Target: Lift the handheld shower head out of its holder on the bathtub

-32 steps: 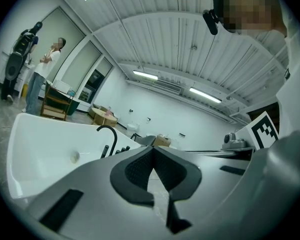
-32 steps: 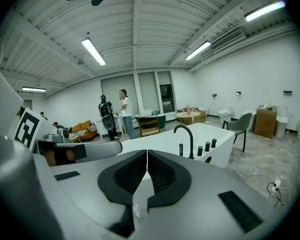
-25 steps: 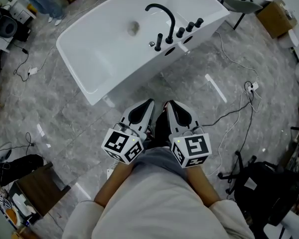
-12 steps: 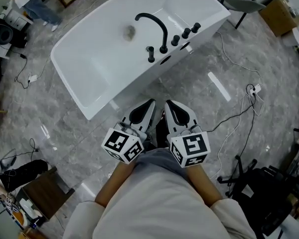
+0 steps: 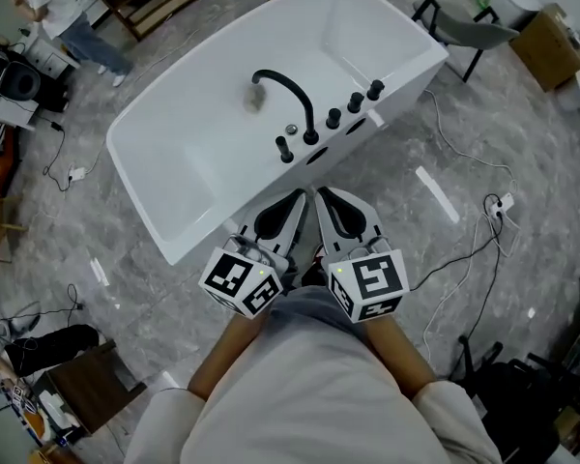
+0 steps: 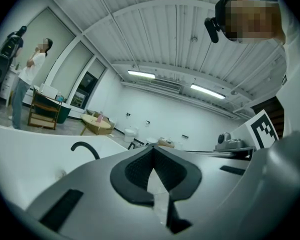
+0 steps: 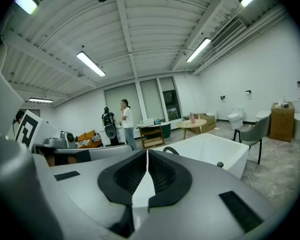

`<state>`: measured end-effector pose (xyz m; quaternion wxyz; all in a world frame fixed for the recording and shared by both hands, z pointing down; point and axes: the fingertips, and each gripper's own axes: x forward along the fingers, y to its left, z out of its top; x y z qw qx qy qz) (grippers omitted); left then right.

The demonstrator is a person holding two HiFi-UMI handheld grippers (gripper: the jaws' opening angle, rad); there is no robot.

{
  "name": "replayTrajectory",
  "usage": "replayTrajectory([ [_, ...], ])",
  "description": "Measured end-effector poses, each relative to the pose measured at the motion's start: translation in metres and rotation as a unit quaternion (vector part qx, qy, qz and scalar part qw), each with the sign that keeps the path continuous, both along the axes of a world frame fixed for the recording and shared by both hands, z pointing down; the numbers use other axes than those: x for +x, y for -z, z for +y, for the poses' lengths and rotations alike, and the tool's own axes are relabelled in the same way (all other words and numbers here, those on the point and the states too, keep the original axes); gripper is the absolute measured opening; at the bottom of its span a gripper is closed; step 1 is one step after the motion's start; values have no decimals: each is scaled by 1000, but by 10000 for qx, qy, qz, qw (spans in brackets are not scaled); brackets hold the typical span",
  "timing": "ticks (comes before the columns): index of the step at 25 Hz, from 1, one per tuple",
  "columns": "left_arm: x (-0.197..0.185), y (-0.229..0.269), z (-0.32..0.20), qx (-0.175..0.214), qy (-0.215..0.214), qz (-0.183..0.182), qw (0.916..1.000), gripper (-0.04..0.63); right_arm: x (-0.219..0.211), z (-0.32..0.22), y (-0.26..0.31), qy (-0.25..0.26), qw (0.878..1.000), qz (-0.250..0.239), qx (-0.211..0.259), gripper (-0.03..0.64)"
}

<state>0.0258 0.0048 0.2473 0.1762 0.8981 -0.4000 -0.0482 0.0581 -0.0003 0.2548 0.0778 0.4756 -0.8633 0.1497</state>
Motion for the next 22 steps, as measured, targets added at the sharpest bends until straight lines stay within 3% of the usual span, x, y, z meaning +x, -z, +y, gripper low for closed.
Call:
replayTrajectory([
  [4,14,22,-19,380,76,-42,9992,5,10,-23,25,78,9991,-178,373,20],
  [9,4,29,-31,537,599,-296,9963,5,12,-33,35,173,9977,-250,602,20],
  [18,0,-2,-41,205,787,-490,9955,5,11,-40,11,234,9990,-168,332,20],
  [22,-3,-9,-52,105,818,-180,9964,5,15,-50,-4,171,9997,-90,119,20],
])
